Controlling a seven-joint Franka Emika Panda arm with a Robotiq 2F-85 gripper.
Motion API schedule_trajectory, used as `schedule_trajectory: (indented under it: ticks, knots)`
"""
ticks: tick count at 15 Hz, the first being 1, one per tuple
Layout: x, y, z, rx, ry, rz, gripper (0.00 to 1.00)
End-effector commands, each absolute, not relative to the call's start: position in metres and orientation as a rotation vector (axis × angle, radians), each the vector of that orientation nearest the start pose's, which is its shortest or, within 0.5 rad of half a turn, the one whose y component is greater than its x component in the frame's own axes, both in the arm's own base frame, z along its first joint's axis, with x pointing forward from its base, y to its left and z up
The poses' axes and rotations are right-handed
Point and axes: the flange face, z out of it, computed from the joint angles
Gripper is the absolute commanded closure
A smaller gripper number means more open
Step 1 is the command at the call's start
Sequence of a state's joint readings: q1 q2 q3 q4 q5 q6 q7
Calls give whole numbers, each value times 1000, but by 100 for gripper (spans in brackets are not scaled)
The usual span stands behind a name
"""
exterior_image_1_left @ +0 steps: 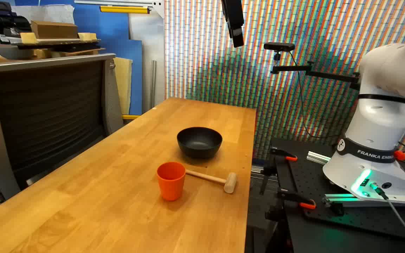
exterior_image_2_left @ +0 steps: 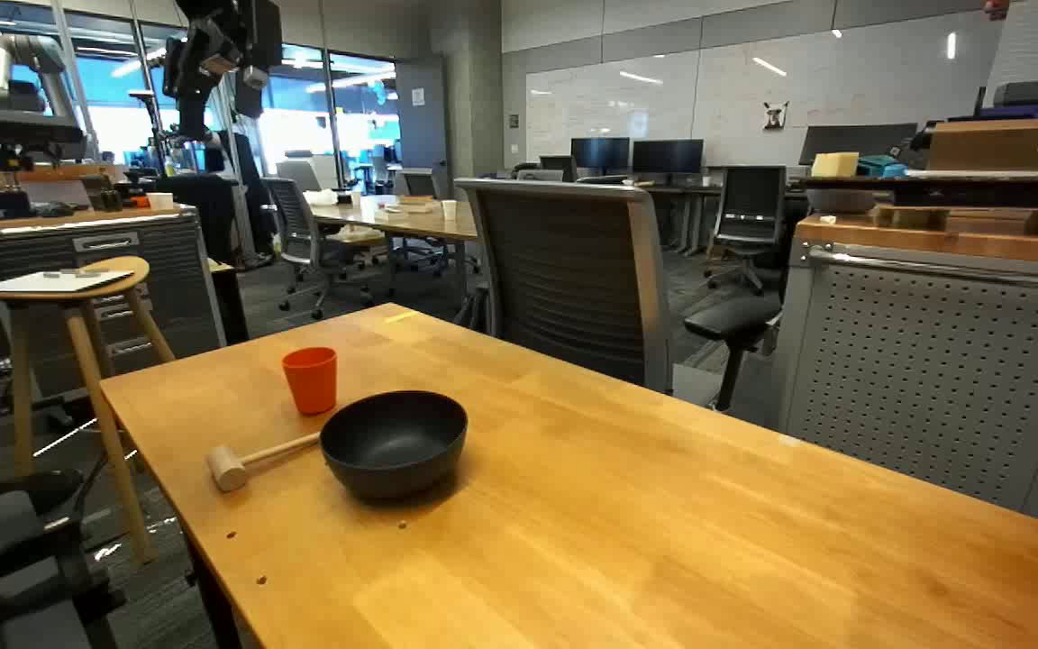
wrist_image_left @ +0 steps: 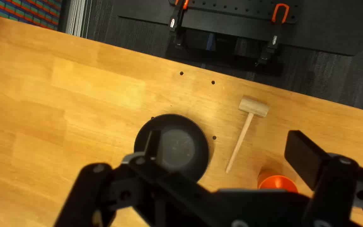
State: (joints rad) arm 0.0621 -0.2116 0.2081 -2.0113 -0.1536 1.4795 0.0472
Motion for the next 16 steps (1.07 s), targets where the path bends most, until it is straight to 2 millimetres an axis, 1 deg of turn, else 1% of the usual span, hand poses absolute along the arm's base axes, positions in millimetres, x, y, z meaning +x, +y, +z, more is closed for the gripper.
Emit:
schedule_trajectory:
  ticks: [1,4,5,7,9,10,12,14,16]
  knots:
    - [445,112,525,-3330,-371,489,0]
    - [445,112,527,-3331,-371,479,0]
    - [452,112,517,-3315,-263,420,0]
    - [467,126,483,-3258,-94,340,0]
    - [487,145,442,-3200,48,249,0]
    - [497,155,423,-3182,111,189,0]
    - [514,168,381,-3173,183,85,0]
    - [529,176,340,-3172,240,20,0]
    - [540,176,304,-3190,289,-12,0]
